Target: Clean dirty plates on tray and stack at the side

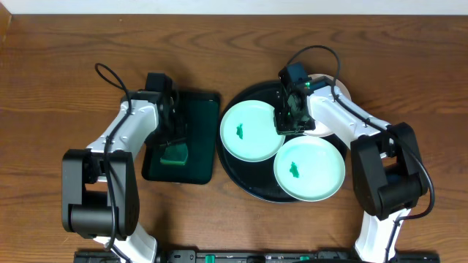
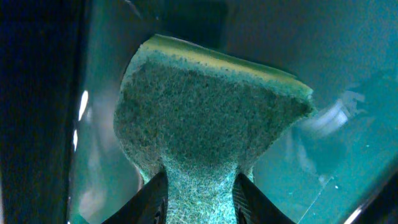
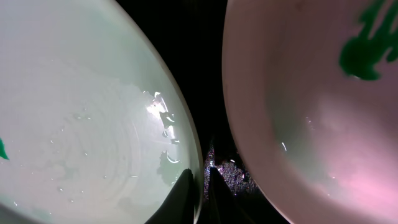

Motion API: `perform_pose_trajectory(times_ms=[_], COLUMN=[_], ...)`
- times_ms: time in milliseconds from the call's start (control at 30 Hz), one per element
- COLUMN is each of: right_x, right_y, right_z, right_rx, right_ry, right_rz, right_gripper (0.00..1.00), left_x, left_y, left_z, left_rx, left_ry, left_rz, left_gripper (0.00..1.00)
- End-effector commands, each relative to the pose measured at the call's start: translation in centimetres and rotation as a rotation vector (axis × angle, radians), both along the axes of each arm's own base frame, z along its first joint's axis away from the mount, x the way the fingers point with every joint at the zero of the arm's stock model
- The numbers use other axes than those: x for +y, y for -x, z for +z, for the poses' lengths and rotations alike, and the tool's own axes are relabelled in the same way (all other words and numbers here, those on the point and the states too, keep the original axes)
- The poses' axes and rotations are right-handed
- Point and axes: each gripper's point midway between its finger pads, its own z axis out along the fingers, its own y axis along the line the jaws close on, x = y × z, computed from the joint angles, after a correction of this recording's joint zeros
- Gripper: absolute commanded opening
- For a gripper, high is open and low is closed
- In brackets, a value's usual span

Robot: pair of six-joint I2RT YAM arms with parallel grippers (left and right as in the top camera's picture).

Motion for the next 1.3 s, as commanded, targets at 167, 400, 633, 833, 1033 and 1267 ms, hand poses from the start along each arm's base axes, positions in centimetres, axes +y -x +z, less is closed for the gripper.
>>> perform_pose_trajectory(times_ms=[167, 400, 633, 833, 1033, 1267], right_x=[0.1, 0.1, 0.1, -0.3, -0.2, -0.2], right_y=[0.2, 0.3, 0.3, 0.6, 0.5, 0.5], right_z=[-0.2, -0.2, -0.2, -0.3, -0.3, -0.3], right_rx=[0.003, 0.004, 0.007, 0.017, 0.014, 0.011], right_ry=[0.009, 0.009, 0.011, 0.030, 0.029, 0.028], right_rz=[0.013, 0.013, 0.013, 0.012, 0.012, 0.012], right_gripper=[0.08, 0.07, 0.05, 0.01, 0.05, 0.08], left_x=[0.3, 0.1, 0.7, 0.7, 0.7, 0.8], left_y=[1.2, 1.5, 0.9, -0.3, 0.1, 0.9], left_z=[-1.7, -1.6, 0.6, 7.8, 14.8, 17.2], left_rx=[0.029, 0.039, -0.016, -0.247, -0.476, -0.551], left_ry=[-0.014, -0.004, -0.039, -0.024, -0.005, 0.001], left_rz=[0.010, 0.009, 0.012, 0.017, 0.022, 0.023], left_gripper=[0.27, 0.07, 0.07, 0.07, 0.07, 0.07])
